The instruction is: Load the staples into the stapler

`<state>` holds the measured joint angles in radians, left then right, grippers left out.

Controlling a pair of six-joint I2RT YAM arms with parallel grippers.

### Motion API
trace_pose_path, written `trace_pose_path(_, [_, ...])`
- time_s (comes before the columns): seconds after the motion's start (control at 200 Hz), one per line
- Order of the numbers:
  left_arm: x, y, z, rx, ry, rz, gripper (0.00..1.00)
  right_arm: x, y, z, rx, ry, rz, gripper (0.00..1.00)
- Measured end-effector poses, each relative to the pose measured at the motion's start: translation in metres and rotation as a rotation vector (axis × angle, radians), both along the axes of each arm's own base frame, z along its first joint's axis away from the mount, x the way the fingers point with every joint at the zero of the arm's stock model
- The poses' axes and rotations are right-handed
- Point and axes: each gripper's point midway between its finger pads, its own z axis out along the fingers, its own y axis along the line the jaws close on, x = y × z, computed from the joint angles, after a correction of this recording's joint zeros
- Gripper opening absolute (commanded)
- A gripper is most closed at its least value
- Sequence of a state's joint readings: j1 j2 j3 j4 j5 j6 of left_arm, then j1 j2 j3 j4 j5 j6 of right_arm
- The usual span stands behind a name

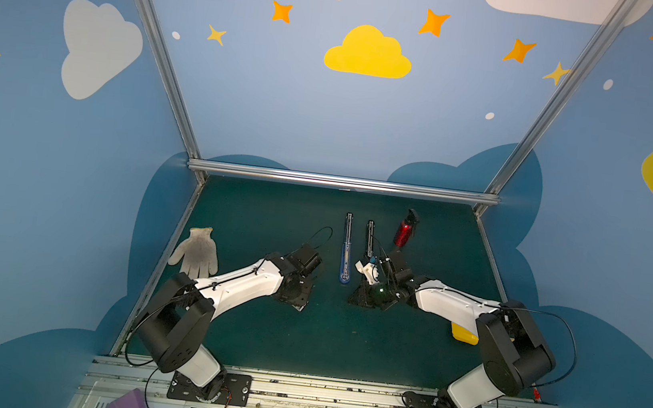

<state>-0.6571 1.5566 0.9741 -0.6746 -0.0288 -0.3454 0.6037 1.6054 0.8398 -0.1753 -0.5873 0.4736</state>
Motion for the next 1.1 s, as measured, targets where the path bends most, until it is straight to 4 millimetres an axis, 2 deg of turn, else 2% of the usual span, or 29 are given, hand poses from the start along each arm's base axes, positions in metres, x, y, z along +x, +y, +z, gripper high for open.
trace_pose_path(0.2, [0.003,0.003,-0.015,0.079,0.02,-0.016,0.31,-0.001,-0.001,-0.002,-0.001,0.002,-0.001,0.04])
trace_pose_path(0.451, [0.0,-0.009,-0.025,0.117,0.029,-0.061,0.31,0.0,-0.003,-0.004,-0.004,0.006,-0.008,0.03])
trace_pose_path(0.806, [-0.006,-0.02,-0.025,0.124,0.022,-0.101,0.3,0.0,-0.005,-0.006,0.001,0.01,-0.015,0.03])
trace_pose_path(1.102, [-0.01,-0.023,-0.028,0.132,0.028,-0.118,0.25,-0.001,-0.005,-0.006,0.004,0.018,-0.021,0.03])
